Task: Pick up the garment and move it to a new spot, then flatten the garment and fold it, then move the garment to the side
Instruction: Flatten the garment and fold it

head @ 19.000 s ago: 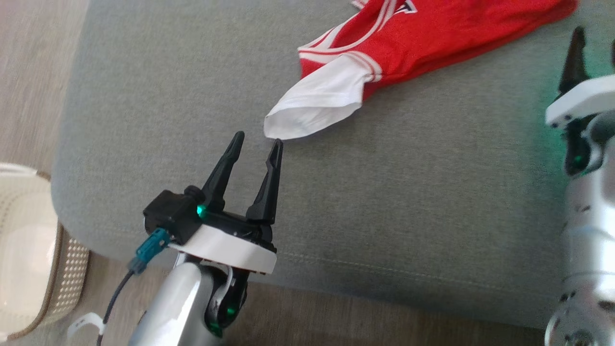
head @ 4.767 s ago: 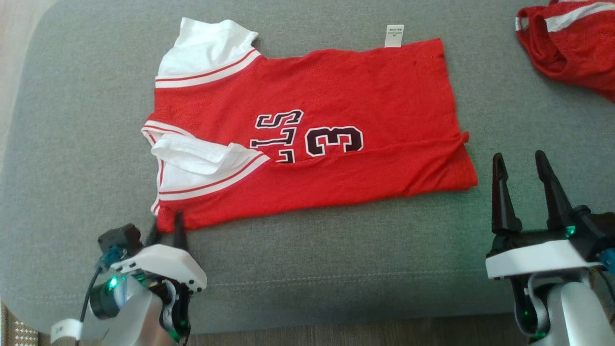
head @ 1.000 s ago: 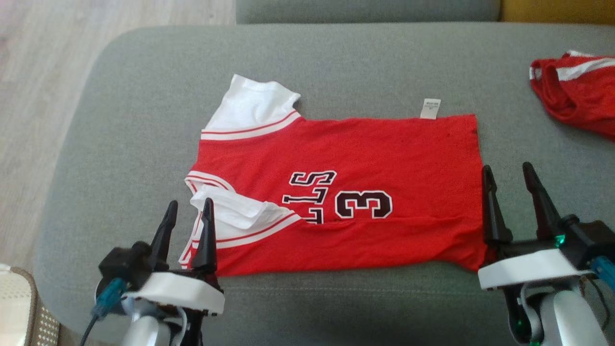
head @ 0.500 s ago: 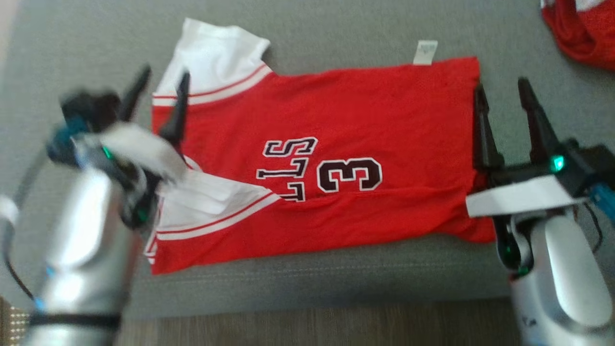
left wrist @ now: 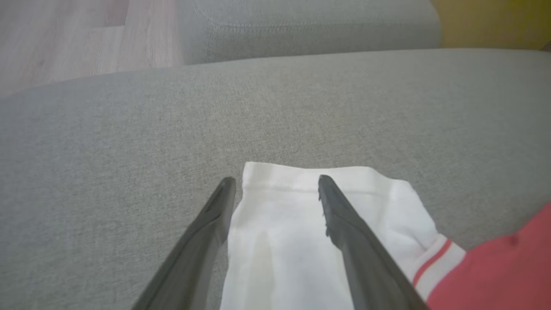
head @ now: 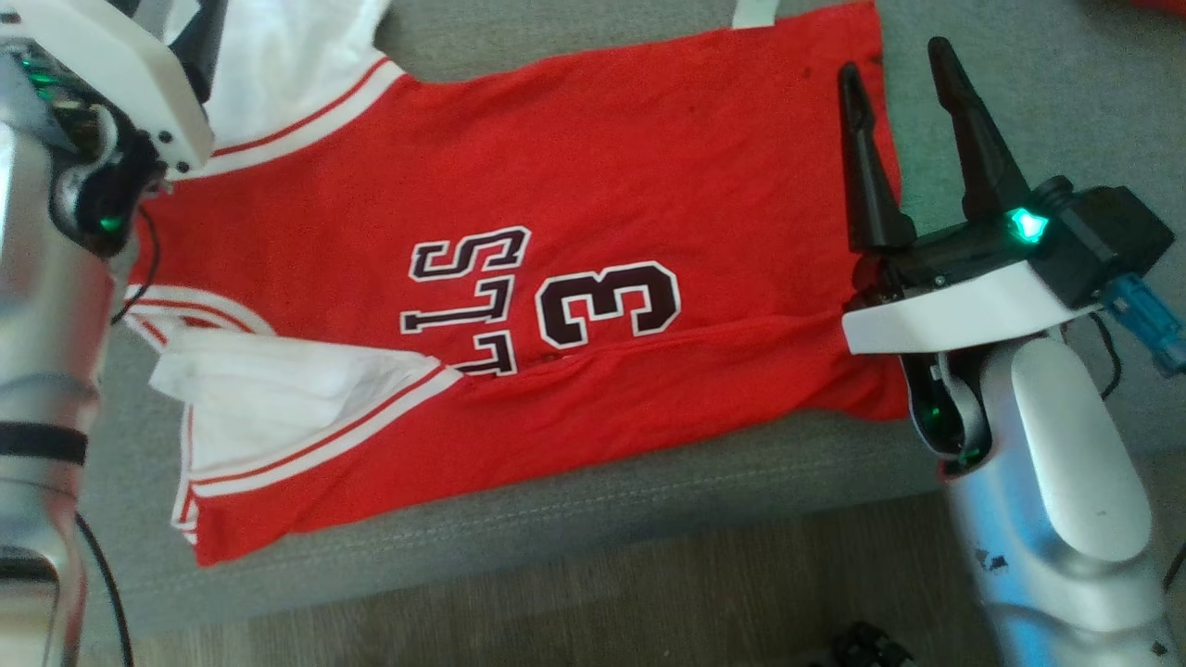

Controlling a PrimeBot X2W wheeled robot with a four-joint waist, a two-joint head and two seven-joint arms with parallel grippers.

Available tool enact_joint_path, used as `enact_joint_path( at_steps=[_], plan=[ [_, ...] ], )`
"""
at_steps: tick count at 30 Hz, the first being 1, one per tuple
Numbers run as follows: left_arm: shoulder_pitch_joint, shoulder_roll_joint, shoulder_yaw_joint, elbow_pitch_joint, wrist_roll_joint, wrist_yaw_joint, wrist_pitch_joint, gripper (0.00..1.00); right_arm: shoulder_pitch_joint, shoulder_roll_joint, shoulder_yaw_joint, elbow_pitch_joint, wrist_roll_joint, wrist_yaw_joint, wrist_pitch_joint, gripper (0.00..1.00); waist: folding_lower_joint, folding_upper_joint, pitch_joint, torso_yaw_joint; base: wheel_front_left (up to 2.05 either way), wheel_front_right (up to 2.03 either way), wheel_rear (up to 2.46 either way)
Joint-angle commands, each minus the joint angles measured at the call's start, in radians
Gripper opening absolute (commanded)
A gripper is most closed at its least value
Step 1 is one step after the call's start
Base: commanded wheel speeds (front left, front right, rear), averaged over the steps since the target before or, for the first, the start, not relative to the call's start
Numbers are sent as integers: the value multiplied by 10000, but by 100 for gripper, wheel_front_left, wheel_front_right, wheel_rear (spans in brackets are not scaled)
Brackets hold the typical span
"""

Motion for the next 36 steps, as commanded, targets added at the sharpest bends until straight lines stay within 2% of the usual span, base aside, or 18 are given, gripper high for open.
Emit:
enact_joint_path(
  at_steps=[1,15,23,24,25,31,36],
  plan=[
    [-460,583,192,-57,-22,-27,94,100,-106,33,161,-383,70,69,-91,100,-1,1,119,-125,0,0,0],
    [-1656,968,-373,1969,-391,-28,39,100,-133,33,98,-528,261,69,-91,100,-1,1,446,-590,0,0,0],
    [-1974,993,-652,2656,-587,-28,124,100,-129,33,35,-568,238,69,-91,100,-1,1,601,-674,0,0,0],
    [-1967,949,-716,2694,-670,-28,158,68,-123,33,24,-557,229,69,-91,100,-1,1,591,-670,0,0,0],
    [-1940,896,-795,2690,-769,-28,187,0,-113,34,7,-539,219,69,-91,100,-1,1,569,-659,0,0,0],
    [-1678,769,-1234,2548,-1301,-28,-122,0,-35,34,-195,-145,240,69,-91,100,-1,1,191,-388,0,0,0],
    [-1344,591,-1391,2115,-1811,-28,-1000,0,-290,34,-403,589,556,69,-91,100,-1,1,-254,-4,0,0,0]
  ],
)
